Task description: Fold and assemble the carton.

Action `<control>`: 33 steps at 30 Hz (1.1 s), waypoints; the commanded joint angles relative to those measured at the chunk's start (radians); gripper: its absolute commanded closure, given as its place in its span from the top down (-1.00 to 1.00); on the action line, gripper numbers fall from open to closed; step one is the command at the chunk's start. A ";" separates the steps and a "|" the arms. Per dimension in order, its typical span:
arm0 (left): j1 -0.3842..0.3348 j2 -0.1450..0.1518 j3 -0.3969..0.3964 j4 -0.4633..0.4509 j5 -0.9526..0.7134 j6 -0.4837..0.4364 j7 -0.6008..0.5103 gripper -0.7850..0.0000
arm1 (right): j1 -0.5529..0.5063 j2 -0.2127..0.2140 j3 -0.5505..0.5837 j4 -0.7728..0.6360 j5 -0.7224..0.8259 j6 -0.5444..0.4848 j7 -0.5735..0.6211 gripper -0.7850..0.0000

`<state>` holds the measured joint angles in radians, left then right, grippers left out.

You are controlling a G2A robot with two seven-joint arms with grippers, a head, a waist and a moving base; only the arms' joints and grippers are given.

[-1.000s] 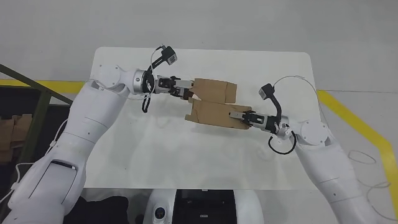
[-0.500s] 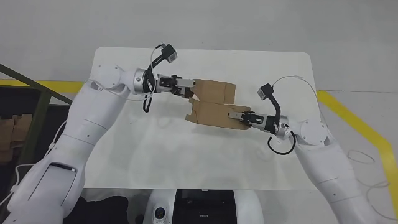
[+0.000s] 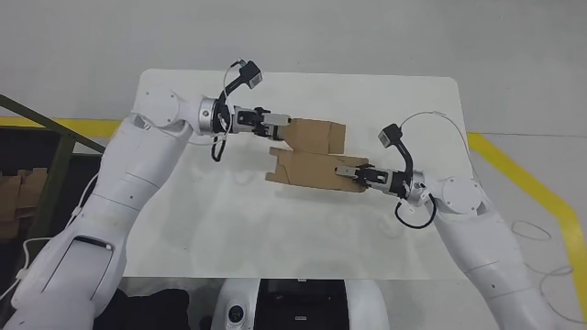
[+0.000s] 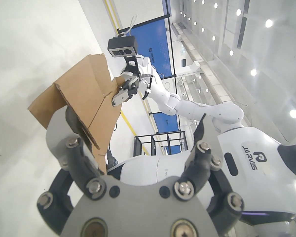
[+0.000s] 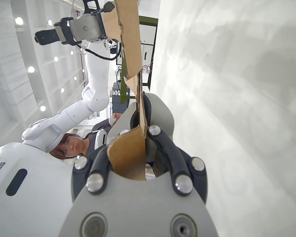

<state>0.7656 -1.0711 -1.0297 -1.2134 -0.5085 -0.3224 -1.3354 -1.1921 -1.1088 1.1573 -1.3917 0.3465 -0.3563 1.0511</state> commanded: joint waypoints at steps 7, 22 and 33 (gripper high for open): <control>0.003 -0.005 0.015 0.010 0.016 0.003 0.022 1.00 | 0.000 0.001 -0.001 0.001 0.004 -0.007 0.000 -1.00; -0.009 -0.012 0.034 0.021 0.082 -0.008 0.055 0.55 | -0.002 0.003 -0.006 0.001 0.005 -0.006 -0.010 -1.00; -0.015 -0.011 0.041 0.046 0.154 0.026 0.083 0.27 | -0.002 0.004 -0.008 0.003 0.001 -0.002 -0.019 -1.00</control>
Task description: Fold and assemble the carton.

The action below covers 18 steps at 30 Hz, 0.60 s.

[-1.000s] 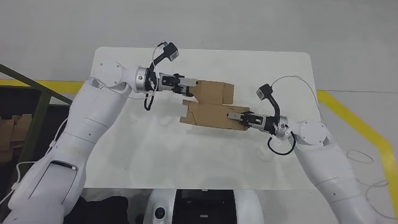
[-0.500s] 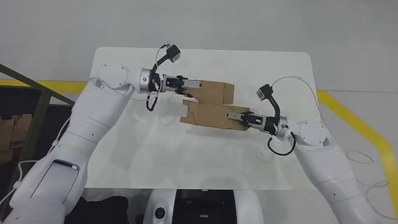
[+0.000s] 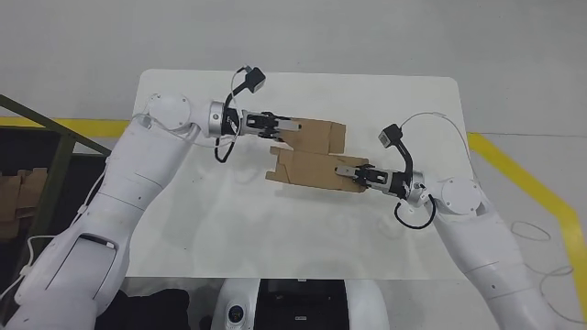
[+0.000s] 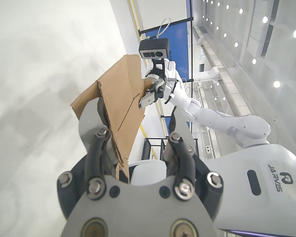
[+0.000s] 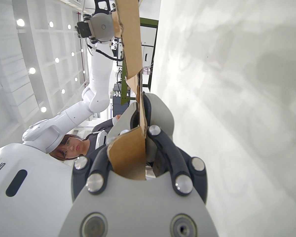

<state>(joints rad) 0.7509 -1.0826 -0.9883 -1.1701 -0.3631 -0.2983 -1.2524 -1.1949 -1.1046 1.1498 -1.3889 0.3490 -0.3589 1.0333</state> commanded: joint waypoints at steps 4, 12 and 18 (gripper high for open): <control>0.001 0.001 0.002 0.009 0.023 0.012 -0.003 -0.05 | 0.000 0.000 -0.002 0.002 -0.002 0.001 -0.006 -1.00; 0.000 0.001 0.004 0.013 0.038 0.026 -0.001 -0.44 | -0.002 0.002 0.000 -0.002 -0.005 0.000 -0.012 -1.00; -0.004 -0.001 0.007 0.021 0.041 0.045 0.007 -0.58 | -0.005 0.002 0.000 -0.003 -0.003 -0.003 -0.015 -1.00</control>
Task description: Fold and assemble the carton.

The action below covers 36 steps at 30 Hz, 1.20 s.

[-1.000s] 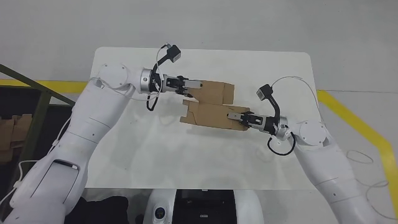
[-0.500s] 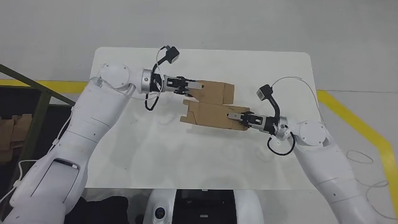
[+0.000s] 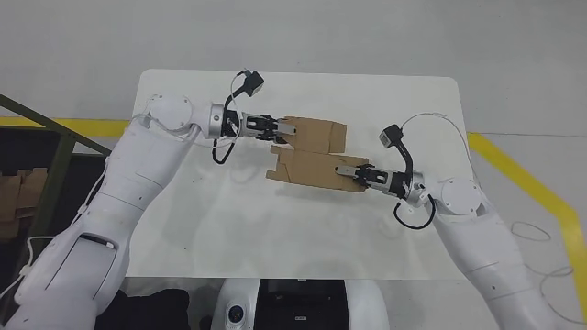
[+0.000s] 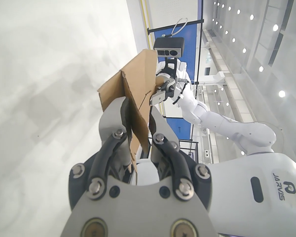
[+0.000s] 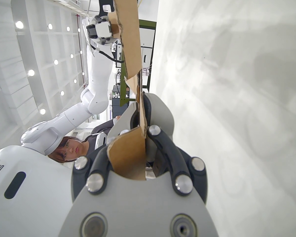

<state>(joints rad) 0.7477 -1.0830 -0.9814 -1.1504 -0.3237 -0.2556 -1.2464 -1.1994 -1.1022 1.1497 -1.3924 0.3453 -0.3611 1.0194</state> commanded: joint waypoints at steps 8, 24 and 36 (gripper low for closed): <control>-0.008 -0.003 0.006 0.015 0.007 0.022 0.007 -0.98 | -0.004 0.001 0.001 -0.002 0.001 -0.005 -0.002 -1.00; 0.004 -0.002 -0.015 -0.011 -0.045 -0.008 -0.018 -1.00 | -0.034 0.010 0.067 0.012 0.012 -0.041 -0.106 1.00; 0.036 0.003 -0.036 -0.051 -0.076 -0.038 -0.038 -1.00 | -0.102 0.023 0.147 -0.129 0.038 -0.105 -0.148 1.00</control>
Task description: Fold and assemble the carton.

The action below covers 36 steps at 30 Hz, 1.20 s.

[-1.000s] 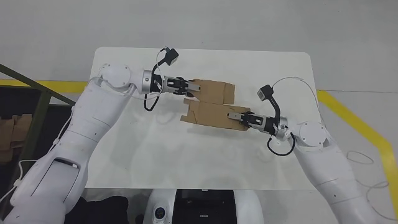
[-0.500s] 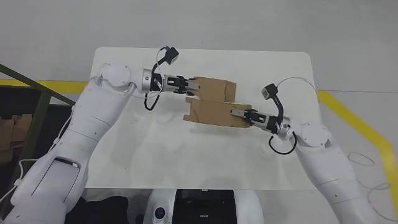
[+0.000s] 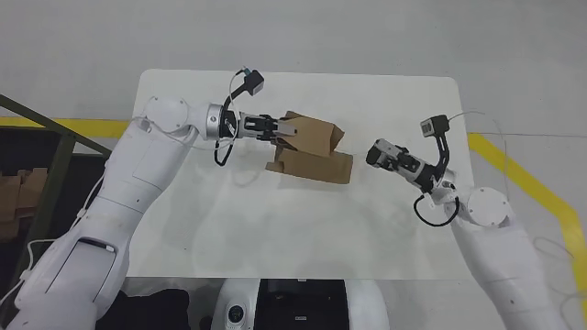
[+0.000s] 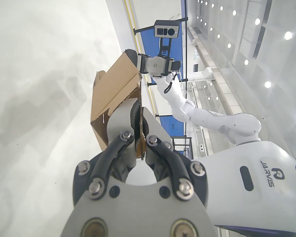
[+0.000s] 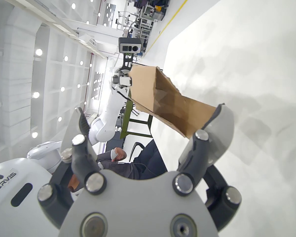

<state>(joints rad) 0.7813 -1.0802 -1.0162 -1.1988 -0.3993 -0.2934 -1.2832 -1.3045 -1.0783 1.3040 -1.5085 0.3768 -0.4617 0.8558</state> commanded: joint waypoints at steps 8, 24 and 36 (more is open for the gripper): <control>0.016 0.000 0.003 -0.025 -0.004 0.000 0.000 -1.00 | 0.087 -0.021 -0.111 0.015 0.064 -0.028 0.096 0.92; 0.018 -0.003 0.007 -0.037 -0.060 0.014 -0.046 -1.00 | 0.184 -0.045 -0.190 0.149 0.147 -0.062 0.179 0.73; 0.014 -0.008 0.014 -0.035 -0.073 0.017 -0.050 -1.00 | 0.246 -0.070 -0.249 0.240 0.241 -0.087 0.241 0.25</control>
<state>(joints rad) 0.7951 -1.0877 -1.0025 -1.2342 -0.4720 -0.2756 -1.3334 -1.0646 -1.1459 1.0612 -1.2778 0.6149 -0.5473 1.0938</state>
